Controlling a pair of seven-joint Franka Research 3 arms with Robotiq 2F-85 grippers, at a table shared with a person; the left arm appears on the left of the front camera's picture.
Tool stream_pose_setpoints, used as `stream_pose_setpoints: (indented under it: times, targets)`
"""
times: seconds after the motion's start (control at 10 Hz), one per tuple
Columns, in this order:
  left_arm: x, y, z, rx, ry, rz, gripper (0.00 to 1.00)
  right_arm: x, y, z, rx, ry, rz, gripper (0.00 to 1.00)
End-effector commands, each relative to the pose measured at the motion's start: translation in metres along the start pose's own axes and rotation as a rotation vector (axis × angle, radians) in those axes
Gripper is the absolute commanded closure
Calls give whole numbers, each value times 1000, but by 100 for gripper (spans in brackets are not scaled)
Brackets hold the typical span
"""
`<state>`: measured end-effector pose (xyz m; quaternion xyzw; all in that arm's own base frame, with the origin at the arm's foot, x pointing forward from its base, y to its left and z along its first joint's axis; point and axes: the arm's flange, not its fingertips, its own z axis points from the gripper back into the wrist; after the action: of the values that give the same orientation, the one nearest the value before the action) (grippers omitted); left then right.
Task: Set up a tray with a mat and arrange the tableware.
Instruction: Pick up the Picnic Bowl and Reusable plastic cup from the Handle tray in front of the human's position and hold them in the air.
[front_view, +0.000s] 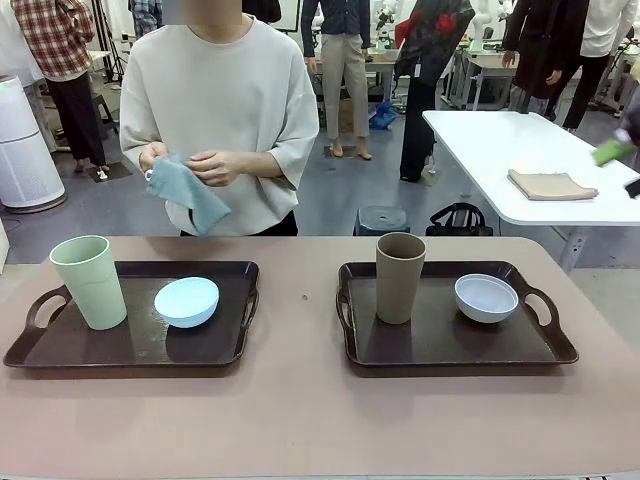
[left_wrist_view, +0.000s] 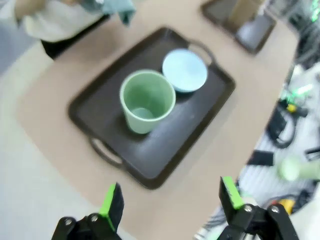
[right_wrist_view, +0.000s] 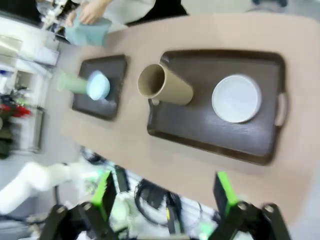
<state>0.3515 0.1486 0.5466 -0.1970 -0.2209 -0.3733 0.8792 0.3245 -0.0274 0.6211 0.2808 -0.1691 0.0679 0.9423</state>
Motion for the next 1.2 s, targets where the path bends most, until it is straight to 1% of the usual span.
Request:
stream_pose_setpoints:
  times: [0.0, 0.1, 0.2, 0.3, 0.5, 0.6, 0.7, 0.8, 0.9, 1.0, 1.1]
  targets:
    - [-12, 9, -15, 5, -43, -188, 0, 47, 50, -21, -91, 84, 32, 0]
    - [-11, 13, -20, -38, -40, -233, 0, 66, 82, -39, -102, 102, 32, 0]
    - [-11, 17, -27, -87, -28, -266, 0, 84, 106, -63, -129, 128, 11, 0]
    - [-13, 22, -25, -145, -22, -290, 0, 103, 132, -92, -161, 150, -26, 0]
    - [-21, 33, -31, -272, -8, -327, 0, 125, 159, -150, -227, 179, -95, 0]
    - [-11, 33, -38, -299, -12, -330, 0, 132, 166, -182, -272, 157, -119, 0]
    - [22, 19, -42, -318, -18, -339, 0, 137, 176, -216, -301, 158, -131, 0]
    - [45, 12, -40, -334, -32, -349, 0, 141, 178, -239, -328, 154, -137, 0]
    - [63, 6, -36, -342, -52, -345, 0, 143, 180, -254, -325, 154, -147, 0]
    - [67, 7, -34, -345, -71, -342, 0, 144, 179, -259, -310, 151, -153, 0]
    - [88, 1, -28, -346, -92, -338, 0, 147, 174, -256, -257, 166, -166, 0]
